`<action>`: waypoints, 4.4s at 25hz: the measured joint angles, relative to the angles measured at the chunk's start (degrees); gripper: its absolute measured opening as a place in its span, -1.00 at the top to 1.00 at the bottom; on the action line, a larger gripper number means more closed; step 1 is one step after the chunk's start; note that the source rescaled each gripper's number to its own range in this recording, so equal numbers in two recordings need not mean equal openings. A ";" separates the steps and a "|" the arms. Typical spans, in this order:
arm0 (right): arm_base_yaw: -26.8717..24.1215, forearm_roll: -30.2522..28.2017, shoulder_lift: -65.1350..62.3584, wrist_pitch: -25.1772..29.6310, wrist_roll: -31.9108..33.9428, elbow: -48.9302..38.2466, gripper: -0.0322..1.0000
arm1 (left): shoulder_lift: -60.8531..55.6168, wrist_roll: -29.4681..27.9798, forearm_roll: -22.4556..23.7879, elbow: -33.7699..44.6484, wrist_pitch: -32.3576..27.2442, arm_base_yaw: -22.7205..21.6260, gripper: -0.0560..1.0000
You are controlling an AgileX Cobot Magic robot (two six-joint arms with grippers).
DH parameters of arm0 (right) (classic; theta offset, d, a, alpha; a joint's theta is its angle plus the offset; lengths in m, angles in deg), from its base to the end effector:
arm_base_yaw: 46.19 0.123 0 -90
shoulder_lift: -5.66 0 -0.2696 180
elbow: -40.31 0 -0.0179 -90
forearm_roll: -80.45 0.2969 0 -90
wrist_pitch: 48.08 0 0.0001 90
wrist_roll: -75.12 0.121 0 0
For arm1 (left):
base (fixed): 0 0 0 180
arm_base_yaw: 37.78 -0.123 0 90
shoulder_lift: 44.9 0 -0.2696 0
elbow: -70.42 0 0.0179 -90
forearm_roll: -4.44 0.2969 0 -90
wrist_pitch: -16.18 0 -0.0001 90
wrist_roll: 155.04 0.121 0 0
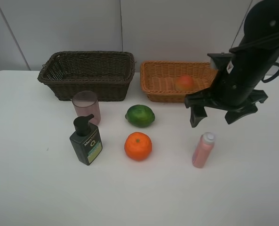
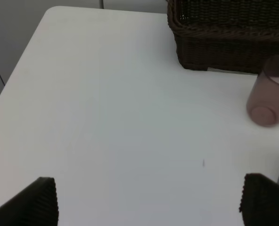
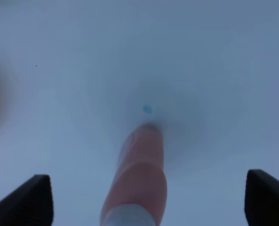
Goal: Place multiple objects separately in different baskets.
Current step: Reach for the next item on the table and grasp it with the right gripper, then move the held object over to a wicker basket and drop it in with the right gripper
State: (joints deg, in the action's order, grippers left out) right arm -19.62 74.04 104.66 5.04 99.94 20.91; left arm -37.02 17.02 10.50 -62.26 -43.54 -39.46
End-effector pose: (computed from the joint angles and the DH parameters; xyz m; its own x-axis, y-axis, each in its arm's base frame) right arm 0.2999 0.1379 0.1447 -0.9808 -0.0921 -0.1721 -0.0885 0.9957 -0.0286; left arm 0.0755 0.0133 0.2935 -0.4079 -0.0966 -0.9079 -0.1471 0.9883 -0.0391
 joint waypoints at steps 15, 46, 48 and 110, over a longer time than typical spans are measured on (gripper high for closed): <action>0.00 1.09 0.00 -8.48 3.49 -6.65 -0.67 | 0.00 0.00 0.00 0.00 0.00 0.00 -1.00; 0.00 -0.92 11.92 -13.24 3.69 -6.52 -0.32 | 0.00 0.00 0.00 0.00 0.00 0.00 -1.00; 0.00 -0.92 12.24 -13.24 3.69 -6.23 0.18 | 0.00 0.00 0.00 0.00 0.00 0.00 -1.00; 11.37 -7.86 34.60 -17.50 -11.00 55.96 0.92 | 0.00 0.00 0.00 0.00 0.00 0.00 -1.00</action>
State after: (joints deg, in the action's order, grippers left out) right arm -8.24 66.19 139.26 -12.47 88.94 76.88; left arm -37.02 17.02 10.50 -62.26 -43.54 -39.46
